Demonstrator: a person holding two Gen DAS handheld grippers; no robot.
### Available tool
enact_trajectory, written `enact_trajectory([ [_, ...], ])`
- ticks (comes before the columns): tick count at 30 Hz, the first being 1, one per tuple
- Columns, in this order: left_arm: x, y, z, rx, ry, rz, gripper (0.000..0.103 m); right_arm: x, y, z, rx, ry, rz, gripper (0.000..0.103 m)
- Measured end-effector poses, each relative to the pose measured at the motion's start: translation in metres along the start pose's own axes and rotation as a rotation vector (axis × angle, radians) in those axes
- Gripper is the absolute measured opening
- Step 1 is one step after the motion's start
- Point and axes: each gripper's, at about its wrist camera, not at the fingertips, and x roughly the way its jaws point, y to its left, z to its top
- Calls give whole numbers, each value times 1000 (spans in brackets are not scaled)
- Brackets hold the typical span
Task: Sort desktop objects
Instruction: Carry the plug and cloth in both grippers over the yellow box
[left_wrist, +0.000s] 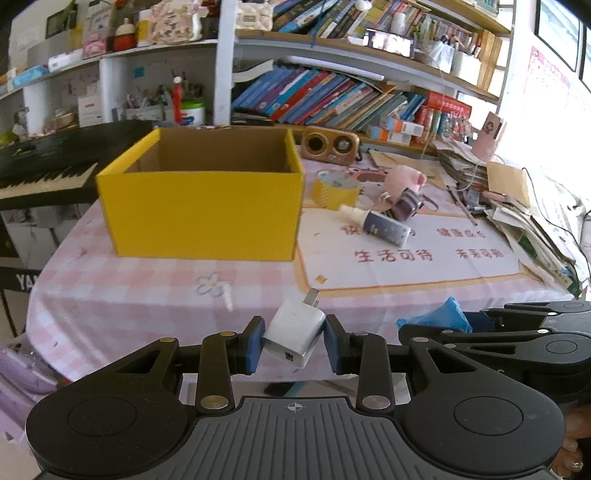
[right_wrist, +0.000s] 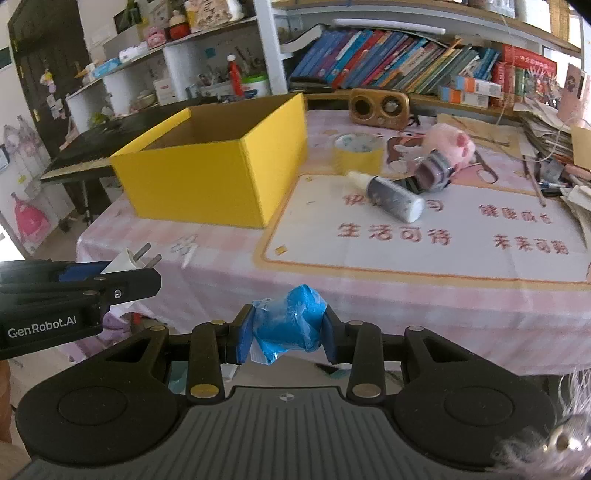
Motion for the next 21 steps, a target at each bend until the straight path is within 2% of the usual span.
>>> enact_trajectory([
  [9, -20, 26, -13, -46, -12, 29, 33, 1, 37, -7, -45, 12, 37, 34],
  [21, -33, 48, -17, -88, -39, 62, 33, 6, 65, -2, -108, 9, 74, 34],
])
